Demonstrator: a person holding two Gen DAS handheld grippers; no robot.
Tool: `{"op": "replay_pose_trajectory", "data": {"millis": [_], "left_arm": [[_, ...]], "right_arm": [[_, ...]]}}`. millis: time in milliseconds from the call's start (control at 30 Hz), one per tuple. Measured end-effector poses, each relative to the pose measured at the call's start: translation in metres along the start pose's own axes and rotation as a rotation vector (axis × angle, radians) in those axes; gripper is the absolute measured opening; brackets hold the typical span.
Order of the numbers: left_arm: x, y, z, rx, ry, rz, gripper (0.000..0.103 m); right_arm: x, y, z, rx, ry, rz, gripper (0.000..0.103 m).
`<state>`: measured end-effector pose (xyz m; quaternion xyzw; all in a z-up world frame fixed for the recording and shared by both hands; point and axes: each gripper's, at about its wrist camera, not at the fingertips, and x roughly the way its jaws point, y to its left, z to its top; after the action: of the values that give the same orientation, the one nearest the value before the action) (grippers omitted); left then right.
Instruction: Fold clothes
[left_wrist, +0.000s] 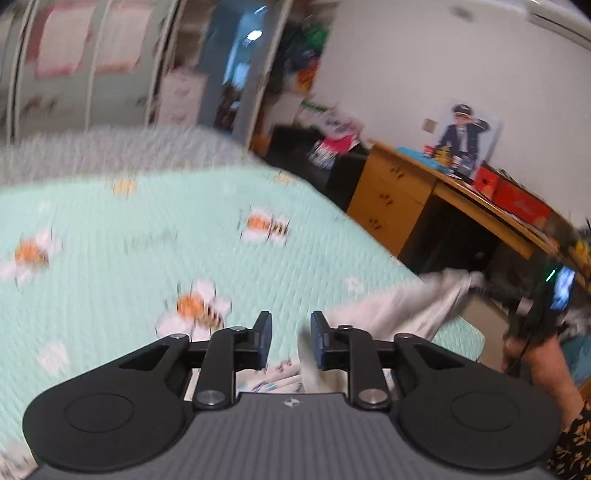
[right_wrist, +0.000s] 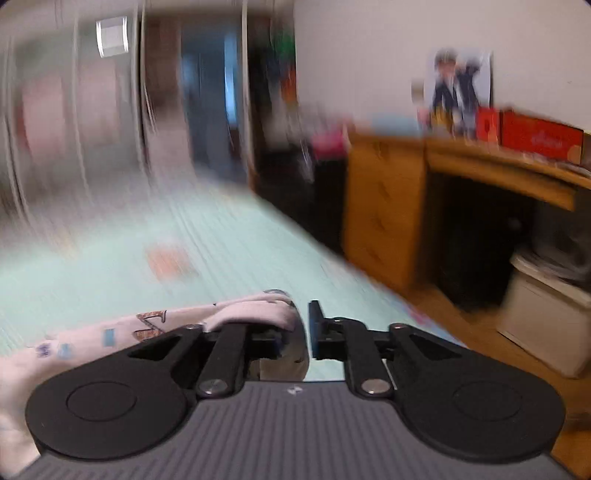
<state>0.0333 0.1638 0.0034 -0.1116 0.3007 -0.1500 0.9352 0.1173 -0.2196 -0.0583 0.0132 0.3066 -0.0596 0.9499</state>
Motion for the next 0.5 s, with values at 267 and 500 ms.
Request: {"op": "replay_pose_trajectory", "data": {"millis": [267, 500], "left_arm": [[0.015, 0.037, -0.042, 0.063, 0.149, 0.196, 0.037], [0.037, 0.011, -0.073, 0.295, 0.228, 0.141, 0.04]], "right_arm": [[-0.01, -0.019, -0.072, 0.08, 0.136, 0.085, 0.048], [-0.05, 0.024, -0.08, 0.064, 0.019, 0.183, 0.055]]}}
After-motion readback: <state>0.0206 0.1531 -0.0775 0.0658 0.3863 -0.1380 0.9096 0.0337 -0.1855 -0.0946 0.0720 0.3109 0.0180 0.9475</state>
